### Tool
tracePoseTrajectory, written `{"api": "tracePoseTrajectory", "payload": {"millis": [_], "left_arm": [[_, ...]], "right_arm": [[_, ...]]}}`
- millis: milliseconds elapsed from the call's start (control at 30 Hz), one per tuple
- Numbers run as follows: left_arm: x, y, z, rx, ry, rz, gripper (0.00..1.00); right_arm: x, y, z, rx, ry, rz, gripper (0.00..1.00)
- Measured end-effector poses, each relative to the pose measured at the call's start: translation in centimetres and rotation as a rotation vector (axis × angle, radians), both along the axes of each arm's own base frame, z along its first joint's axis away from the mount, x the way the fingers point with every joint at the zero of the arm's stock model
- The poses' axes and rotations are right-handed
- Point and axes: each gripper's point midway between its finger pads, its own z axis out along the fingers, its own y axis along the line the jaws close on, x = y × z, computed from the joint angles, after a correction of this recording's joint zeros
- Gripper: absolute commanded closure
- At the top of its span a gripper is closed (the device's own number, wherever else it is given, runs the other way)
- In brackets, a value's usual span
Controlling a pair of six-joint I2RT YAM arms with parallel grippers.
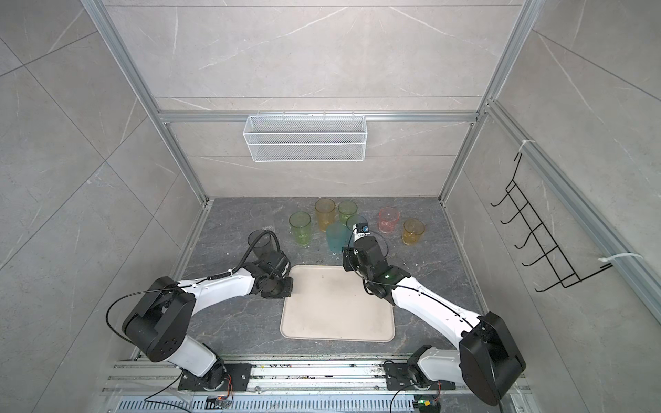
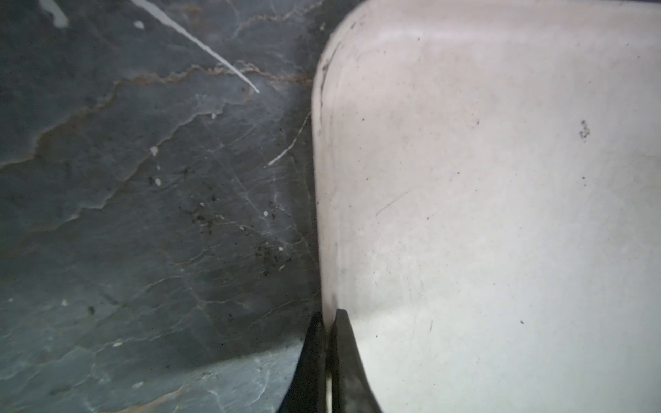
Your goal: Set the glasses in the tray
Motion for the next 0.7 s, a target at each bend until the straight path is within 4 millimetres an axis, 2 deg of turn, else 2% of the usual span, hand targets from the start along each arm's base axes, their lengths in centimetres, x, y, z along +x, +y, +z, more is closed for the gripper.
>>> {"api": "tracePoseTrajectory", "payload": {"millis": [100,200,267,333,433,567,700], "left_arm": [[-0.1,0.3,-0.1,0.012,0.002,0.003,0.73],[-0.1,0.6,0.3,0.020,-0.004,0.012,0.61],[0.0,0.7,1.2,0.018,-0.026,0.019,0.51],[0.2,0.9,2.4,0.012,-0.052,0.028,0.46],[1.0,0.9,5.0,0.000,-0.111,0.049,0.39],[2.6,1.5,9.6,-0.019,-0.220,0.099,0.33],[4.4,3.5,14.1,-0.032,-0.306,0.192,0.31]], "right_arm": [[0.0,0.0,0.0,0.000,0.000,0.000,0.45],[0.0,0.0,0.0,0.000,0.000,0.000,0.43],[0.0,0.0,0.0,0.001,0.000,0.000,0.43],[0.0,0.1,0.0,0.002,0.001,0.003,0.43],[0.0,0.1,0.0,0.003,0.002,0.006,0.42],[0.0,0.1,0.0,0.003,0.002,0.006,0.41],[0.0,0.1,0.0,0.004,0.002,0.006,0.41]]}}
